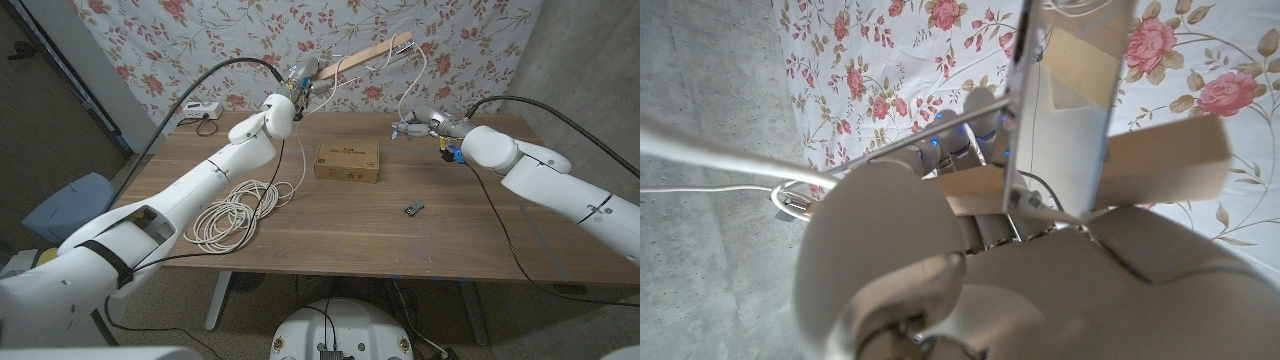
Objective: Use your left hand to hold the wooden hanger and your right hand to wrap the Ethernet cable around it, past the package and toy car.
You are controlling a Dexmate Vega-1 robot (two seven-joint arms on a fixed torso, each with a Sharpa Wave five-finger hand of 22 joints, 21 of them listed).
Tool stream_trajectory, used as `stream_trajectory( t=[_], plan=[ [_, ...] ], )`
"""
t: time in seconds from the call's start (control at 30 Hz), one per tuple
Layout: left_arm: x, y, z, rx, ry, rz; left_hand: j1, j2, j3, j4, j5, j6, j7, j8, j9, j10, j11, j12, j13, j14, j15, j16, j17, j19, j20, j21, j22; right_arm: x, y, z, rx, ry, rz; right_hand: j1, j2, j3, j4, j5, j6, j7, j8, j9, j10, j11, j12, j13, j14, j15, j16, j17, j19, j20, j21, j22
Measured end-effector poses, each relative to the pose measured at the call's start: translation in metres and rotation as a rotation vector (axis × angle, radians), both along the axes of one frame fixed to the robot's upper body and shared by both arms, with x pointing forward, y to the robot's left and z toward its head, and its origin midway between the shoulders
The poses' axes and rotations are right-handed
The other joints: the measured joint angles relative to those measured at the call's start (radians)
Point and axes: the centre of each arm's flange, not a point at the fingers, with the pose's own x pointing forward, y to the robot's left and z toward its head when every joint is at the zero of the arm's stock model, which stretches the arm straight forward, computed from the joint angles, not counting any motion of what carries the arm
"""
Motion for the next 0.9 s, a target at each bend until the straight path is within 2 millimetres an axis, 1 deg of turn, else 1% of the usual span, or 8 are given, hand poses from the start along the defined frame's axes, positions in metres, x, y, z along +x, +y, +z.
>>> stream_trajectory(
  t=[0.3, 0.37, 0.53, 0.6, 0.63, 0.83, 0.87, 0.9],
  plan=[
    [0.004, 0.0, 0.002, -0.097, 0.024, -0.01, 0.004, 0.004, 0.0, 0.0, -0.006, 0.003, 0.003, -0.002, 0.0, 0.007, 0.004, 0.0, 0.0, 0.004, -0.004, 0.015, 0.032, 0.002, -0.001, 0.021, 0.01, 0.001, 0.015, -0.005, -0.048, 0.044, 0.046, 0.0, 0.0, 0.005, 0.001, -0.001, 0.003, 0.003, 0.003, 0.0, 0.0, 0.0, 0.004, 0.0, 0.0, 0.0, 0.0, 0.0, 0.0, 0.0, 0.0, 0.0],
    [0.005, 0.003, 0.002, -0.12, 0.024, 0.006, 0.02, 0.001, 0.0, 0.0, -0.006, 0.003, 0.003, -0.002, 0.0, 0.012, 0.009, 0.0, -0.001, 0.008, 0.001, 0.022, 0.038, 0.009, 0.002, 0.033, 0.017, 0.001, 0.017, -0.005, -0.053, 0.046, 0.05, 0.0, 0.0, 0.006, 0.0, -0.001, 0.003, 0.003, 0.003, 0.0, 0.0, 0.0, 0.004, 0.0, 0.0, 0.0, 0.0, 0.0, 0.0, 0.0, 0.006, 0.0],
    [0.008, 0.0, 0.002, -0.154, 0.029, 0.046, 0.025, 0.001, -0.004, -0.004, -0.015, 0.003, 0.003, -0.002, 0.0, 0.012, 0.009, 0.004, 0.0, 0.009, 0.002, 0.03, 0.052, 0.009, 0.002, 0.06, 0.037, -0.002, 0.023, -0.007, -0.094, 0.071, 0.065, 0.0, 0.0, 0.006, 0.0, -0.007, 0.003, 0.003, 0.003, 0.0, 0.0, 0.0, 0.004, -0.008, 0.0, 0.0, 0.0, 0.0, 0.0, 0.0, 0.008, 0.0],
    [0.009, 0.003, 0.002, -0.158, 0.03, 0.069, 0.025, 0.001, -0.004, -0.004, -0.015, 0.004, 0.004, -0.002, 0.0, 0.017, 0.014, 0.004, 0.0, 0.009, 0.002, 0.03, 0.057, 0.009, 0.002, 0.066, 0.044, -0.006, 0.025, -0.005, -0.102, 0.063, 0.071, 0.0, 0.0, 0.006, 0.0, -0.007, 0.003, 0.003, 0.003, -0.004, 0.0, 0.0, 0.004, -0.005, 0.0, 0.0, 0.0, 0.0, 0.0, 0.0, 0.008, 0.0],
    [0.01, -0.007, 0.002, -0.138, 0.03, 0.078, 0.025, 0.001, -0.004, -0.004, -0.017, 0.004, 0.004, -0.002, 0.0, 0.017, 0.014, 0.006, 0.002, 0.006, 0.004, 0.035, 0.06, 0.009, 0.002, 0.067, 0.047, -0.007, 0.025, -0.005, -0.115, 0.07, 0.063, 0.0, 0.0, 0.006, 0.0, -0.007, 0.003, 0.003, 0.003, -0.003, 0.0, 0.0, 0.004, -0.005, 0.0, 0.0, 0.0, 0.0, 0.0, 0.0, 0.008, 0.0],
    [0.014, -0.013, 0.003, -0.063, 0.025, 0.19, 0.025, 0.002, -0.004, -0.004, -0.023, 0.004, 0.004, -0.002, 0.004, 0.017, 0.015, 0.011, 0.011, -0.002, 0.013, 0.048, 0.07, 0.009, 0.002, 0.08, 0.066, -0.024, 0.027, 0.003, -0.154, 0.038, 0.051, 0.006, -0.001, 0.006, 0.0, -0.007, 0.003, 0.003, 0.003, -0.002, -0.002, 0.002, 0.004, -0.003, 0.0, 0.0, 0.0, 0.0, 0.0, 0.0, 0.008, 0.0],
    [0.015, -0.025, 0.002, -0.016, 0.019, 0.206, 0.03, 0.007, -0.004, -0.004, -0.023, 0.004, 0.004, -0.003, 0.004, 0.017, 0.015, 0.011, 0.014, -0.006, 0.016, 0.052, 0.074, 0.009, 0.002, 0.085, 0.07, -0.026, 0.025, 0.005, -0.164, 0.03, 0.033, 0.006, -0.001, 0.009, -0.003, -0.007, 0.003, 0.003, 0.003, -0.002, -0.002, 0.002, 0.004, -0.004, 0.0, 0.0, 0.0, 0.0, 0.0, 0.0, 0.008, 0.0],
    [0.015, -0.022, 0.003, -0.007, 0.015, 0.23, 0.03, 0.007, -0.004, -0.004, -0.023, 0.004, 0.004, -0.005, 0.004, 0.017, 0.015, 0.014, 0.018, -0.006, 0.016, 0.058, 0.075, 0.009, 0.002, 0.086, 0.075, -0.031, 0.027, 0.007, -0.171, 0.021, 0.037, 0.006, -0.001, 0.009, -0.003, -0.007, 0.003, 0.003, 0.003, -0.002, -0.002, 0.002, 0.004, -0.006, 0.0, 0.0, 0.0, 0.0, 0.0, 0.0, 0.008, 0.0]
  ],
)
